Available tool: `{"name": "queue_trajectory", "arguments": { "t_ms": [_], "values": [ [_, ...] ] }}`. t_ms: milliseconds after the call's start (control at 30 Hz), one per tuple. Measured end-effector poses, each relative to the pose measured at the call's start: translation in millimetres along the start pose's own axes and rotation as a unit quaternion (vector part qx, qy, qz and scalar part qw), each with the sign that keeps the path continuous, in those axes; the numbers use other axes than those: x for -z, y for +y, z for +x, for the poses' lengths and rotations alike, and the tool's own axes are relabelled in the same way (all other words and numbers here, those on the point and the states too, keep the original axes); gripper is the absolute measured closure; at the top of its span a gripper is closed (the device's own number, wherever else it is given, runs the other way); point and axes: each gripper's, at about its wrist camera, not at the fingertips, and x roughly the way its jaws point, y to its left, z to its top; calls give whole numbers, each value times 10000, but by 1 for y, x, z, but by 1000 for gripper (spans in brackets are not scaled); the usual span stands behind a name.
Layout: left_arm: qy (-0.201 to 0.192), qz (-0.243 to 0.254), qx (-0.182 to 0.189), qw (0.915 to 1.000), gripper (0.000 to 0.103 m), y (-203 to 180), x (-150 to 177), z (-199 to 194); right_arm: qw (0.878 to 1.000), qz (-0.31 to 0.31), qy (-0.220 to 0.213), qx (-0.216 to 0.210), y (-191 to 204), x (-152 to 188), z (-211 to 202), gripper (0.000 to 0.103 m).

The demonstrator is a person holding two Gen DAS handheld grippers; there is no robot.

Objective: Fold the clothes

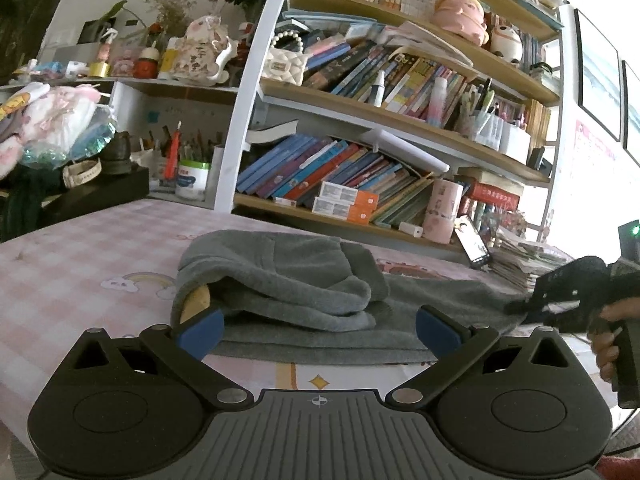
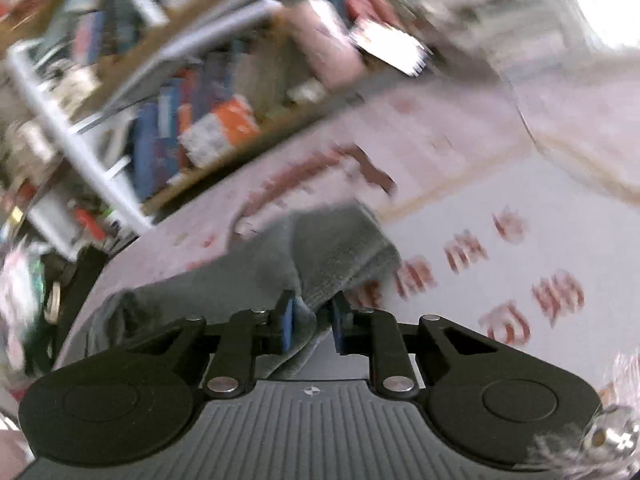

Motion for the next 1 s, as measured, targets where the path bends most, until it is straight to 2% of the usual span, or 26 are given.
{"name": "queue_trajectory", "arguments": {
  "t_ms": [67,100,300,367,433,500,600,700,867,1000],
  "values": [
    [20,-28,-11,10000,0,1,0,1,9993,360,61,-3,-9,-1,2,64],
    [29,-36,-4,10000,0,1,0,1,9987,512,64,0,-12,-1,2,50],
    [62,-60,35,10000,0,2,0,2,9978,647,168,40,-7,-12,18,49],
    [50,-49,36,10000,0,2,0,2,9988,438,212,112,1,-15,25,53],
    [37,-60,17,10000,0,3,-1,2,9992,165,301,185,6,-14,30,81],
    [-8,-86,9,10000,0,5,-1,1,9996,-10,245,114,9,-14,26,85],
    [-60,-136,-16,9999,0,8,-2,-1,9994,-255,-211,-143,17,-20,-1,86],
    [-51,-193,-7,9998,0,11,-2,0,9968,-522,-601,-49,23,-24,-29,86],
    [40,-227,54,9997,0,9,0,3,9976,-478,-432,258,10,-23,-27,86],
    [51,-197,55,9998,0,8,1,4,9979,-427,-448,212,11,-23,-25,86]
  ]
}}
